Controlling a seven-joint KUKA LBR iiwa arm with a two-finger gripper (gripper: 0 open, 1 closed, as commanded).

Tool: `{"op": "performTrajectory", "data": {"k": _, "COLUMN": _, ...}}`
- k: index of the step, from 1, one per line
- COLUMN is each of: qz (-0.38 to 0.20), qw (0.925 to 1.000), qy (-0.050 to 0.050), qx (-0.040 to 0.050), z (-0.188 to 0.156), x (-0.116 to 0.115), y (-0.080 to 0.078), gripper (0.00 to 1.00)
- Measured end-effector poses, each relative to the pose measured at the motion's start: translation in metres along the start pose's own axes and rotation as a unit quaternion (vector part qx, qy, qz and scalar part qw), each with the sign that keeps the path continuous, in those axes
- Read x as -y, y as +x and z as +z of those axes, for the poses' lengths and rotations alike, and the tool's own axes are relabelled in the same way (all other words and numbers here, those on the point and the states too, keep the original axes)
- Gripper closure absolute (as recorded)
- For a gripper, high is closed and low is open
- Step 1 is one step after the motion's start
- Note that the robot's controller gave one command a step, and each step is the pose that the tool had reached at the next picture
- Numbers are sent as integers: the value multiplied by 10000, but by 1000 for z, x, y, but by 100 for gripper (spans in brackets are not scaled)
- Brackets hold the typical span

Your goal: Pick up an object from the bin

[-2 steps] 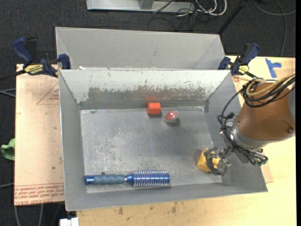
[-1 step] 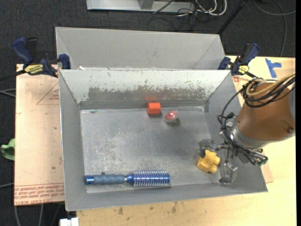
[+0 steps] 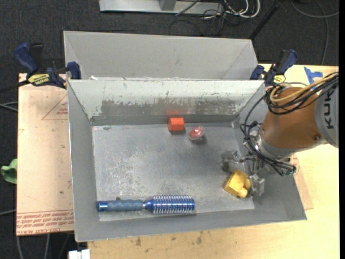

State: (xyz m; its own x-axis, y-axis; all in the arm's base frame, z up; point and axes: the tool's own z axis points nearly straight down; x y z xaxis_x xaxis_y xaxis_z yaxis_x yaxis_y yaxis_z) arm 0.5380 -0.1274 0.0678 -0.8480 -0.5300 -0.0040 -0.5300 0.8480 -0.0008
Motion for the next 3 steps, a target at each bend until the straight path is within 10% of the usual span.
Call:
{"op": "performTrajectory", "data": {"k": 1, "qz": 1, "qw": 10000, "qy": -4, "qx": -6, "z": -2, "x": -1, "y": 1, "gripper": 100}}
{"op": "performTrajectory", "data": {"k": 2, "qz": 58, "qw": 10000, "qy": 38, "qx": 38, "z": -195, "x": 22, "y": -60, "gripper": 100}}
{"op": "performTrajectory", "data": {"k": 3, "qz": -1643, "qw": 9864, "qy": -1, "qx": 8, "z": -181, "x": 16, "y": -98, "gripper": 100}}
